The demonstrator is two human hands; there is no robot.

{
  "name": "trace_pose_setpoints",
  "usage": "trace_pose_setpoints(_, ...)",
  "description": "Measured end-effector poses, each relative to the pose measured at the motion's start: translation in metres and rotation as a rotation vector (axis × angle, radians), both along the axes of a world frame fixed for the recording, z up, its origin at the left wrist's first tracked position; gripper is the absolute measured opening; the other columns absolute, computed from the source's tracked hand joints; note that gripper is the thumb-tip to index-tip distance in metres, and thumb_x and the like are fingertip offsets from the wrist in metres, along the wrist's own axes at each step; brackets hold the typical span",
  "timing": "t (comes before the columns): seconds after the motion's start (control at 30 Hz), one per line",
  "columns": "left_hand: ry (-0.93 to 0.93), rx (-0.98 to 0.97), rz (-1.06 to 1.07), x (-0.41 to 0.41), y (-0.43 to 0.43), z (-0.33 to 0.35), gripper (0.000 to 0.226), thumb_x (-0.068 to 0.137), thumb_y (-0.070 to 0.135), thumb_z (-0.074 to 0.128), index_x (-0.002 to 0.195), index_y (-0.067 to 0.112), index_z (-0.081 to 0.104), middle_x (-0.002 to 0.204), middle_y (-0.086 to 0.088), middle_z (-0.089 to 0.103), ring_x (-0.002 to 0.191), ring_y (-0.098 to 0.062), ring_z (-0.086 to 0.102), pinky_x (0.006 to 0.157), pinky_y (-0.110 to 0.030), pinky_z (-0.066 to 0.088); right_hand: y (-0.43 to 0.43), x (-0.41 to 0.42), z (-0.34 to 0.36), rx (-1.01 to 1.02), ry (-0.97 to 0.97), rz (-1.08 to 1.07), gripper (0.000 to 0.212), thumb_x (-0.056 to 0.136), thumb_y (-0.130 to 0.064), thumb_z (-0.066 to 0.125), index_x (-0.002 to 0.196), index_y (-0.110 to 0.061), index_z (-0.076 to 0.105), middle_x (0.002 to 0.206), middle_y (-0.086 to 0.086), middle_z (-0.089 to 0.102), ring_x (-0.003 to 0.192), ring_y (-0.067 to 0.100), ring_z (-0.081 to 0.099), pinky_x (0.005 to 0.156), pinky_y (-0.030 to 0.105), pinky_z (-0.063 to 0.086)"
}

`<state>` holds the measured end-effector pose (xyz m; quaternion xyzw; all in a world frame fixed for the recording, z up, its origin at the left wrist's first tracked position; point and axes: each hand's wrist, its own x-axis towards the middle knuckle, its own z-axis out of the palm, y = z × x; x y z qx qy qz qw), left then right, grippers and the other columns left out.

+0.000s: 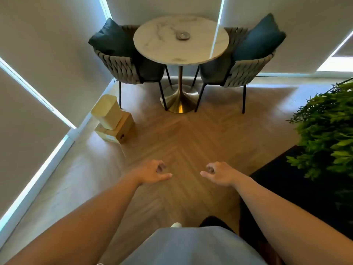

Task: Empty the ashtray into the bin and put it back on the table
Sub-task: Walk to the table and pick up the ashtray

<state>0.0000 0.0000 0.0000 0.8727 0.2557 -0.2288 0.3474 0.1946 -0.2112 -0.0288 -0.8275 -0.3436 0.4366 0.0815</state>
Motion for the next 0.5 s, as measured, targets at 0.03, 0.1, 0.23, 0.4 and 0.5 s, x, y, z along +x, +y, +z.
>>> trace_pose_setpoints(0.03,0.014,-0.009,0.003,-0.002,0.004,-0.003,0.062,0.088,0.057,0.061,0.133,0.015,0.054,0.125,-0.004,0.062,0.11,-0.018,0.06,0.096,-0.033,0.048,0.003,-0.002,-0.003,-0.012,0.019,-0.014,0.079,0.091,-0.065,0.047,0.15,-0.012,0.036,0.15,0.007,0.045,0.136,0.025,0.044,0.108,0.042,0.041)
trace_pose_setpoints(0.1,0.048,-0.012,-0.016,-0.005,0.012,-0.01,0.063,0.088,0.059,0.06,0.134,0.017,0.053,0.126,-0.003,0.062,0.111,-0.017,0.059,0.099,-0.036,0.048,0.006,-0.004,-0.009,-0.037,0.027,-0.026,0.079,0.092,-0.066,0.047,0.15,-0.013,0.036,0.149,0.007,0.047,0.134,0.025,0.045,0.106,0.039,0.042)
trace_pose_setpoints(0.23,0.073,-0.033,-0.007,0.003,0.027,-0.021,0.065,0.086,0.063,0.059,0.135,0.02,0.052,0.125,0.0,0.061,0.11,-0.016,0.059,0.101,-0.04,0.048,0.02,0.001,-0.017,-0.037,0.015,-0.029,0.079,0.092,-0.065,0.046,0.149,-0.012,0.038,0.146,0.007,0.05,0.134,0.026,0.046,0.106,0.039,0.041)
trace_pose_setpoints(0.4,0.083,-0.097,0.032,0.033,0.048,-0.031,0.065,0.085,0.063,0.062,0.133,0.021,0.052,0.122,0.001,0.06,0.108,-0.015,0.058,0.099,-0.037,0.048,0.047,0.027,-0.023,-0.021,0.03,-0.036,0.079,0.092,-0.065,0.046,0.149,-0.012,0.037,0.149,0.007,0.047,0.138,0.026,0.042,0.111,0.043,0.038)
trace_pose_setpoints(0.5,0.093,-0.122,0.053,0.055,0.061,-0.039,0.065,0.085,0.062,0.062,0.134,0.02,0.052,0.125,-0.001,0.059,0.11,-0.017,0.057,0.101,-0.04,0.047,0.063,0.051,-0.031,-0.015,0.038,-0.047,0.079,0.09,-0.066,0.047,0.149,-0.013,0.038,0.149,0.008,0.047,0.139,0.026,0.041,0.111,0.045,0.038)
